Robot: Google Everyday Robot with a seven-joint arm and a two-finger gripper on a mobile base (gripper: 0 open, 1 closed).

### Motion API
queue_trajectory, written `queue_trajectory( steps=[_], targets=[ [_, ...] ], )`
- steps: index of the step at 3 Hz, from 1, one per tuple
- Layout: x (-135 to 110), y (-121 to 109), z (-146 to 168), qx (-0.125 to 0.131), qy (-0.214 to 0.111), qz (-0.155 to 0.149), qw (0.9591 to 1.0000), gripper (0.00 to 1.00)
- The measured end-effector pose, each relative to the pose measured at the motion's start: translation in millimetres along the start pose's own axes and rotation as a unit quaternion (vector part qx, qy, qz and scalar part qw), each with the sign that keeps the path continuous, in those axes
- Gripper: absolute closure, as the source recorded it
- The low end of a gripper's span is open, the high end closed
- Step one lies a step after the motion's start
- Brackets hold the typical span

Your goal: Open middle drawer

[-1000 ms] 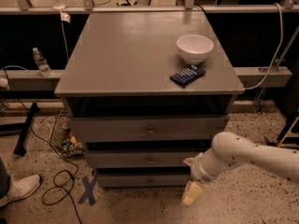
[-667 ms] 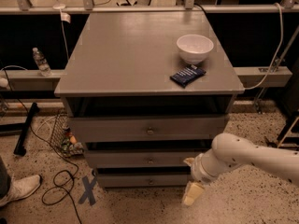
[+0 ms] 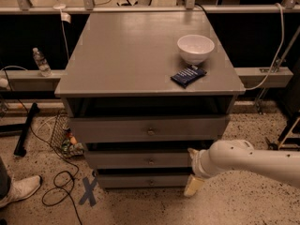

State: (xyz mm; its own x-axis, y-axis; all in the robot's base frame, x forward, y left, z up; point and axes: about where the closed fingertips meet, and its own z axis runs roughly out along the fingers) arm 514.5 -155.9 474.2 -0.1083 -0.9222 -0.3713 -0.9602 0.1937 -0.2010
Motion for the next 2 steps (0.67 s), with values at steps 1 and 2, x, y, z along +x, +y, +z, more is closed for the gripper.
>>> queue_trajectory(
  steps=[1, 2],
  targets=[
    [-2, -25, 7, 0.028, -0.002, -0.022, 0.9994, 0.00],
    [-11, -55, 28, 0.041, -0.004, -0.040, 0.9983, 0.00]
  ],
)
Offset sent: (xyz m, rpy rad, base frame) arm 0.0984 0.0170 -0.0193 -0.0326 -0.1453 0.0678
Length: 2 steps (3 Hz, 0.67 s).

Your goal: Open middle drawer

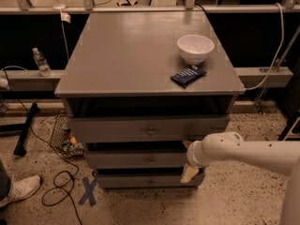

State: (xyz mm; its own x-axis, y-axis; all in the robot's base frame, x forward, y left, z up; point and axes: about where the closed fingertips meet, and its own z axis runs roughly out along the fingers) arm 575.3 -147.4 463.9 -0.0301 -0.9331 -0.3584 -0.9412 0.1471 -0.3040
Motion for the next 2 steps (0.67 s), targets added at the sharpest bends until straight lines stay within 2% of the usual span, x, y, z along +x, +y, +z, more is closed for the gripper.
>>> queue_trajectory(
  steps=[1, 2],
  targets=[
    [0, 0, 0, 0.000, 0.000, 0.000, 1.0000, 0.00],
    [5, 5, 13, -0.019, -0.004, 0.000, 0.9998, 0.00]
  ],
)
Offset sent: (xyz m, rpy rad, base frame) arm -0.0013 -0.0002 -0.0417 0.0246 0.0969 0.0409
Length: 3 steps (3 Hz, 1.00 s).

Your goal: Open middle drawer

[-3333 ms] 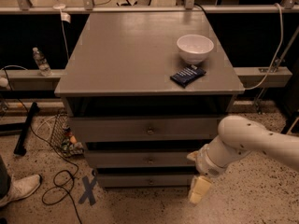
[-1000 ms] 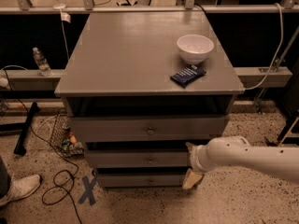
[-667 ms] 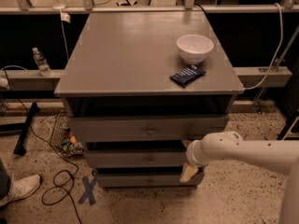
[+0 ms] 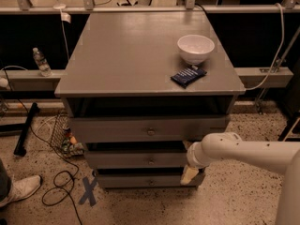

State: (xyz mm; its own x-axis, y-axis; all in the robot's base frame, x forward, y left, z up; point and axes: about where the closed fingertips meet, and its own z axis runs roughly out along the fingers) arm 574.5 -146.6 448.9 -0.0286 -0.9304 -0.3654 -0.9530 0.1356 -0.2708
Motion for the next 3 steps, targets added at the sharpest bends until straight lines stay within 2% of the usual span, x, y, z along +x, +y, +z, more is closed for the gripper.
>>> queue_trajectory(
  steps=[1, 3],
  targets=[
    [6, 4, 21, -0.016, -0.004, 0.001, 0.9999, 0.00],
    [2, -15, 32, 0.027, -0.016, -0.015, 0.9994, 0.00]
  ],
)
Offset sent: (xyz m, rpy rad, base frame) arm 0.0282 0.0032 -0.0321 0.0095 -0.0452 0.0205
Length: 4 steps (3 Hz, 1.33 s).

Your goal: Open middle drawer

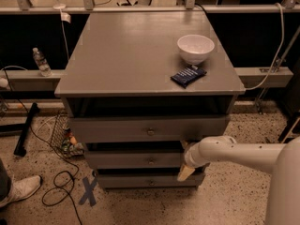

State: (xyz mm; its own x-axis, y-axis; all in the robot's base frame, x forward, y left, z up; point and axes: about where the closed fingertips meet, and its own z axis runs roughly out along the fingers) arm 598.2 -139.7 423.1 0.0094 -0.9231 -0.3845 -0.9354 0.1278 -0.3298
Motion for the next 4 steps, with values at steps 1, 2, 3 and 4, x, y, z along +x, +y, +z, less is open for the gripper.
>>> queue_trajectory(
  steps=[1, 2, 3, 4],
  targets=[
    [-6, -8, 11, 0.007, -0.012, -0.009, 0.9999, 0.00],
    [-9, -11, 28, -0.004, -0.022, -0.012, 0.9997, 0.00],
    [-8, -15, 40, -0.012, -0.029, -0.012, 0.9994, 0.19],
    [-8, -17, 40, -0.012, -0.030, -0.014, 0.9994, 0.41]
  ],
)
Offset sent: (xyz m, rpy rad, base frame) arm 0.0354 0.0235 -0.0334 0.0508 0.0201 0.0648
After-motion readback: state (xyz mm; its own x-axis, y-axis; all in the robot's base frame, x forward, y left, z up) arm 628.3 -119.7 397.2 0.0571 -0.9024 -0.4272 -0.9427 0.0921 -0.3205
